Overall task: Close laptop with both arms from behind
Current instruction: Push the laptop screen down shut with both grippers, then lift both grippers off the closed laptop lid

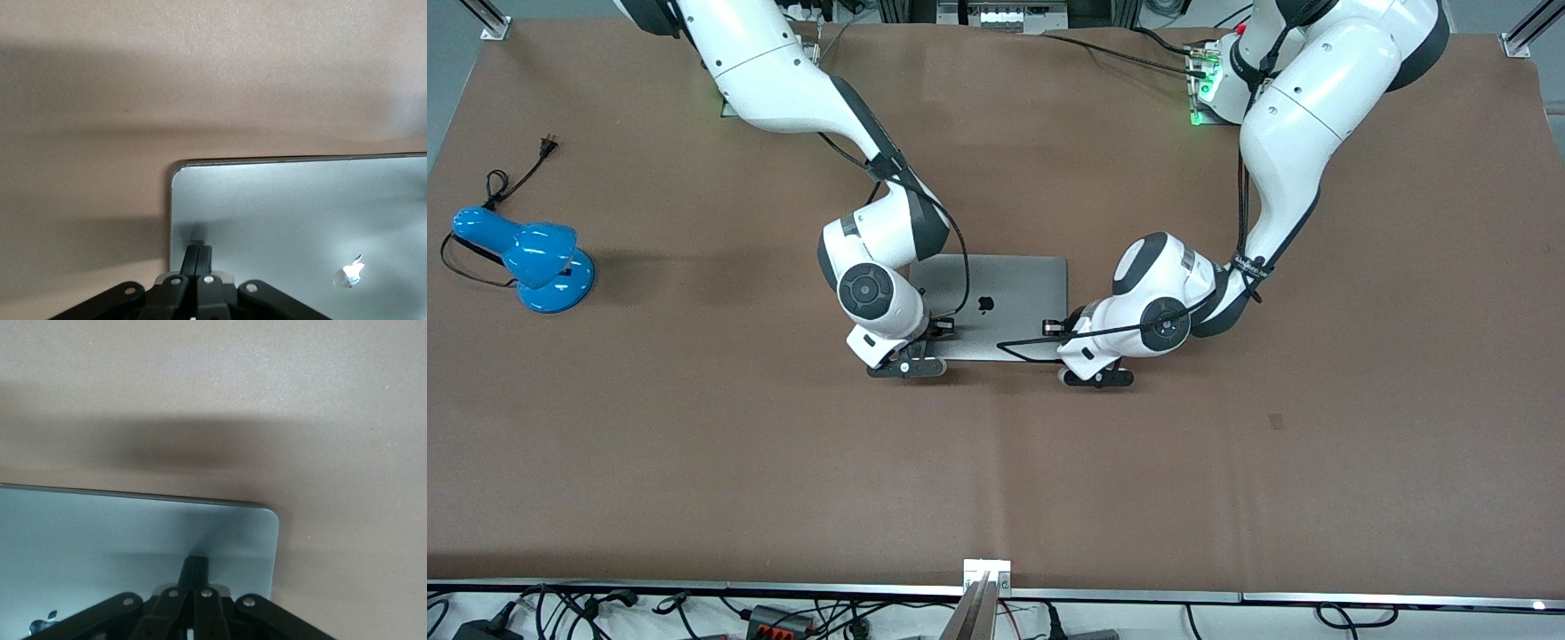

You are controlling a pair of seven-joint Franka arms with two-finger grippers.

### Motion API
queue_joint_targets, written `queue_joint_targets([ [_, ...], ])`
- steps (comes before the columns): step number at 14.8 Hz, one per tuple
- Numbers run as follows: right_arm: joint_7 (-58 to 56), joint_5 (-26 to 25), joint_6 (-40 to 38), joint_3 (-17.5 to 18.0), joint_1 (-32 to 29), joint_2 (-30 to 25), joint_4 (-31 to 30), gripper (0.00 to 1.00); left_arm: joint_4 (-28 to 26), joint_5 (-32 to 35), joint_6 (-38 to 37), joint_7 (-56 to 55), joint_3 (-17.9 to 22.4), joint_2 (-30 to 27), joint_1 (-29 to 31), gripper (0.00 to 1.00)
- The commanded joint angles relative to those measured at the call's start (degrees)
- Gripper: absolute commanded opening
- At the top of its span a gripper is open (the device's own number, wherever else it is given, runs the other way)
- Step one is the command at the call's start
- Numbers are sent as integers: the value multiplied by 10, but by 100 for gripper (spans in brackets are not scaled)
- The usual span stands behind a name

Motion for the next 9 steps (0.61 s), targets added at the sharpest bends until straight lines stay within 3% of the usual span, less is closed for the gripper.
queue_joint_targets([
  [1,5,-13,4,1,-2,13,12,0,13,16,-4,-3,3,0,-2,0],
  [5,6,-14,4,-1,-2,8,13,0,13,16,-62,-3,0,-46,21,0],
  [9,3,-20,-10,-36,11,-31,11,0,12,16,-165,5,-3,-129,60,2],
])
